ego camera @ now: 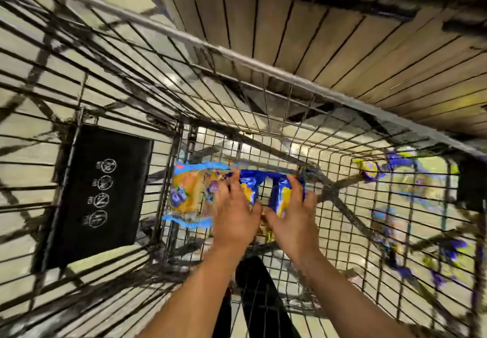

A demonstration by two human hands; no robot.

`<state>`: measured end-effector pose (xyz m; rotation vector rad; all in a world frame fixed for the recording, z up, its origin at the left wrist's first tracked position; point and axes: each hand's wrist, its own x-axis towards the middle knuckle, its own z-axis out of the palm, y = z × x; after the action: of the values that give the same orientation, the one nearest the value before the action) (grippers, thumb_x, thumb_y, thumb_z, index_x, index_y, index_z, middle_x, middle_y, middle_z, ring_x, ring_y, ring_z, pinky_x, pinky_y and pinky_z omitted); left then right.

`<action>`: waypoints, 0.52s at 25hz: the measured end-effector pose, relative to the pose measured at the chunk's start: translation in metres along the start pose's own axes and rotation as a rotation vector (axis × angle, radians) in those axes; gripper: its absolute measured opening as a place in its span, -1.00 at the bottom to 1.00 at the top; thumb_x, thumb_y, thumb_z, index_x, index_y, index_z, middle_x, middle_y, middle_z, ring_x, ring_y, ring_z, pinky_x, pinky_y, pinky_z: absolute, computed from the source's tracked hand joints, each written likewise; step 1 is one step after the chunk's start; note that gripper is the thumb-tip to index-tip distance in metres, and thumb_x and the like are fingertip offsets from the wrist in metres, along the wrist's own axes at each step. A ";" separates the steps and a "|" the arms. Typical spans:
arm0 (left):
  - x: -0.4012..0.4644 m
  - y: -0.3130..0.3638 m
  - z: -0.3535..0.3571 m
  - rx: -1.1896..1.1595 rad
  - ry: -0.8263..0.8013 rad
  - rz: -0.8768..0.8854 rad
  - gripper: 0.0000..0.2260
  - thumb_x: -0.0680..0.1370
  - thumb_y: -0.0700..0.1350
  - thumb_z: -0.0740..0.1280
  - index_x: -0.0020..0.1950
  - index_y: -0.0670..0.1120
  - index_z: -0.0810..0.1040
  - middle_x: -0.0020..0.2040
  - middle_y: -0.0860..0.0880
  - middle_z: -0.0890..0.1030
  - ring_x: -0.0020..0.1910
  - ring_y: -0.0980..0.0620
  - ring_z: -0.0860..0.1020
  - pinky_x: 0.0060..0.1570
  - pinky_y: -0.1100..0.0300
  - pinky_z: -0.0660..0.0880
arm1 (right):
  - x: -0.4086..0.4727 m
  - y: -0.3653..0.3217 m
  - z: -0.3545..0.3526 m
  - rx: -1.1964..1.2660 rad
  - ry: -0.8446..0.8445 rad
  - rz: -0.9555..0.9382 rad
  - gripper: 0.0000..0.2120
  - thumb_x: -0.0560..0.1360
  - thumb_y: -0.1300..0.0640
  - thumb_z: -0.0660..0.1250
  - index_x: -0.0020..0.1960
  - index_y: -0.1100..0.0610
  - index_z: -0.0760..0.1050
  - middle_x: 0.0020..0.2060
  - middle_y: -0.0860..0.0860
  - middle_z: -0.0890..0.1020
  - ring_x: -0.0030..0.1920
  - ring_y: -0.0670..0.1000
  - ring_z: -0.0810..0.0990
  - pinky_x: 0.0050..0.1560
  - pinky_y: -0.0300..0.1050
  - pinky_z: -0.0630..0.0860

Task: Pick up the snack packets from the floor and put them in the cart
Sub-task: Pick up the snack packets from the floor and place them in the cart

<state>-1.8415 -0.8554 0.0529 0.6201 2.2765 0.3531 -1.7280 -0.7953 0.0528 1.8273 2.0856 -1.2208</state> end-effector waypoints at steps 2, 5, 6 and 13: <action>0.008 -0.001 0.012 0.005 -0.020 -0.033 -0.21 0.49 0.05 0.41 0.56 0.05 0.00 0.49 -0.13 0.23 0.48 -0.18 0.24 0.40 -0.17 0.28 | 0.010 0.009 0.009 -0.008 -0.016 0.004 -0.18 0.44 -0.13 0.41 0.48 -0.27 -0.05 0.39 0.12 0.19 0.30 0.21 0.45 0.15 0.09 0.53; 0.014 0.000 0.022 0.006 -0.017 -0.060 -0.23 0.50 0.04 0.42 0.57 0.03 0.04 0.50 -0.14 0.21 0.49 -0.19 0.22 0.42 -0.14 0.27 | 0.019 0.015 0.019 -0.045 -0.035 0.022 -0.22 0.47 -0.12 0.37 0.49 -0.26 -0.07 0.40 0.17 0.18 0.31 0.23 0.43 0.15 0.12 0.54; 0.015 -0.001 0.025 0.004 0.001 -0.058 -0.24 0.50 0.05 0.42 0.57 0.03 0.05 0.49 -0.15 0.21 0.49 -0.20 0.21 0.42 -0.15 0.27 | 0.021 0.016 0.021 -0.051 -0.034 0.031 -0.24 0.48 -0.12 0.35 0.50 -0.23 -0.06 0.39 0.16 0.19 0.32 0.22 0.41 0.16 0.12 0.53; 0.015 0.011 0.039 0.036 -0.040 -0.086 -0.30 0.59 0.28 0.15 0.60 0.10 -0.11 0.59 -0.15 0.03 0.57 -0.17 0.03 0.51 -0.14 0.07 | 0.032 0.028 0.014 -0.001 -0.042 0.051 -0.41 0.54 -0.26 0.14 0.51 -0.29 0.01 0.41 0.09 0.19 0.38 0.14 0.31 0.20 0.11 0.51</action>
<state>-1.8186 -0.8355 0.0221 0.5402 2.2676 0.2565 -1.7178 -0.7808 0.0118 1.8264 2.0054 -1.2340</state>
